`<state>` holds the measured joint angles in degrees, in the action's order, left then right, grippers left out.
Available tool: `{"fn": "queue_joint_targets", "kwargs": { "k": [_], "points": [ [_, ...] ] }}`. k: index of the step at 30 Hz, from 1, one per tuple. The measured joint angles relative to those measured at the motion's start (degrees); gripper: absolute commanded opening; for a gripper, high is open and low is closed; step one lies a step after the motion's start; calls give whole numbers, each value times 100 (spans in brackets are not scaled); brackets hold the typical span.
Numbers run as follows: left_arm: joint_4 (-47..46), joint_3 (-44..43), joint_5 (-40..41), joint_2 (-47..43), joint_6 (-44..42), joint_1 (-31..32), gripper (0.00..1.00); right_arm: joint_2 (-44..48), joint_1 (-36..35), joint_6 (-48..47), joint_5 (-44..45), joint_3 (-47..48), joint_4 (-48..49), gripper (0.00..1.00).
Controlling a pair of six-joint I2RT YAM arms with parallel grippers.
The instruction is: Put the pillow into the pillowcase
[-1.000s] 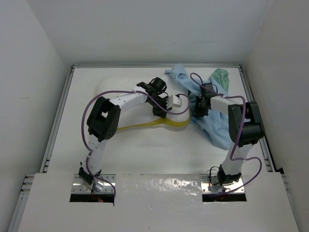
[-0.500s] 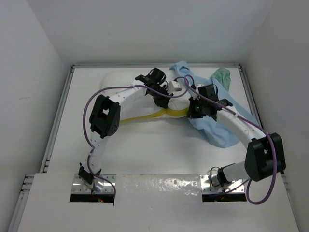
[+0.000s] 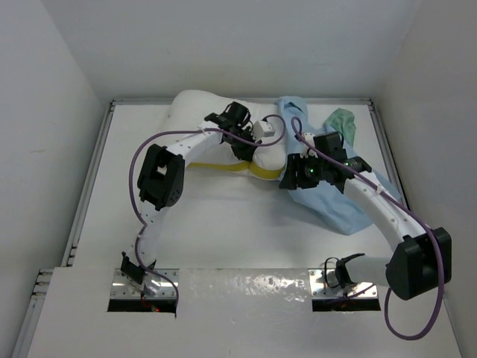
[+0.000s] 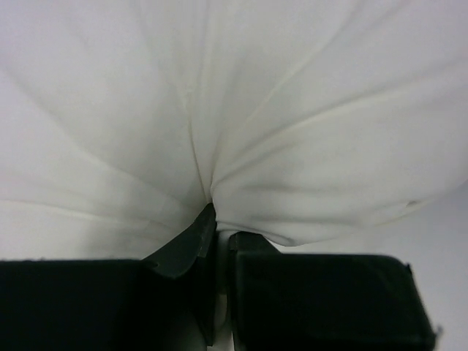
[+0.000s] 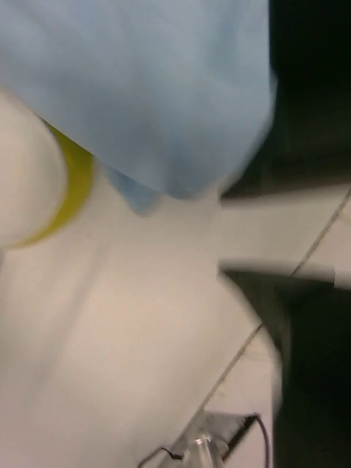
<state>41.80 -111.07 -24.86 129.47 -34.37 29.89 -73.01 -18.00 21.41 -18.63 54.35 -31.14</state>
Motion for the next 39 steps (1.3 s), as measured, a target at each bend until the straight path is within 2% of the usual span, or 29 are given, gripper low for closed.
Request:
{"fn": "queue_joint_targets", "kwargs": {
  "k": [2, 3, 5, 7, 9, 11, 15, 17, 18, 19, 20, 21, 25, 32, 39],
  "points": [
    [-103, 0, 2, 4, -85, 0, 0, 2, -24, -44, -201, 0, -166, 80],
    [-151, 0, -17, 4, -118, -2, 0, -35, -37, -52, -203, 13, -271, 83],
    [-188, 0, -63, 4, -144, -15, 0, -111, -42, -42, -72, 57, -380, 77],
    [-186, 2, -118, 4, -186, -33, 0, -210, 103, 85, 203, 195, -374, 63],
    [-179, 4, -157, 4, -229, -37, 0, -385, 310, 269, 474, 400, -262, 63],
    [-175, 7, -195, 4, -267, -37, 0, -675, 463, 476, 686, 605, 11, 70],
    [-175, 7, -247, 4, -267, -44, 0, -1281, 490, 782, 831, 693, 697, 71],
    [-177, 7, -267, 4, -267, -48, 0, -1576, 400, 896, 861, 693, 977, 65],
    [-177, 7, -273, 4, -264, -52, 0, -1716, 343, 942, 863, 693, 1102, 49],
    [-177, 7, -280, 4, -264, -55, 0, -1860, 306, 977, 879, 695, 1209, 37],
    [-175, 7, -286, 4, -264, -59, 0, -1993, 267, 1036, 881, 702, 1303, 9],
    [-175, 7, -299, 4, -262, -63, 0, -2135, 234, 1075, 885, 719, 1368, 0],
    [-175, 7, -323, 4, -212, -79, 0, -2465, 173, 1200, 914, 955, 1244, 0],
    [-22, -109, -313, 4, 42, -267, 0, -2107, -334, 1014, 1080, 1812, 719, 0],
    [131, -142, -404, 2, 256, -328, 0, -2096, -444, 1646, 581, 1648, 1126, 0]
  ]
}}
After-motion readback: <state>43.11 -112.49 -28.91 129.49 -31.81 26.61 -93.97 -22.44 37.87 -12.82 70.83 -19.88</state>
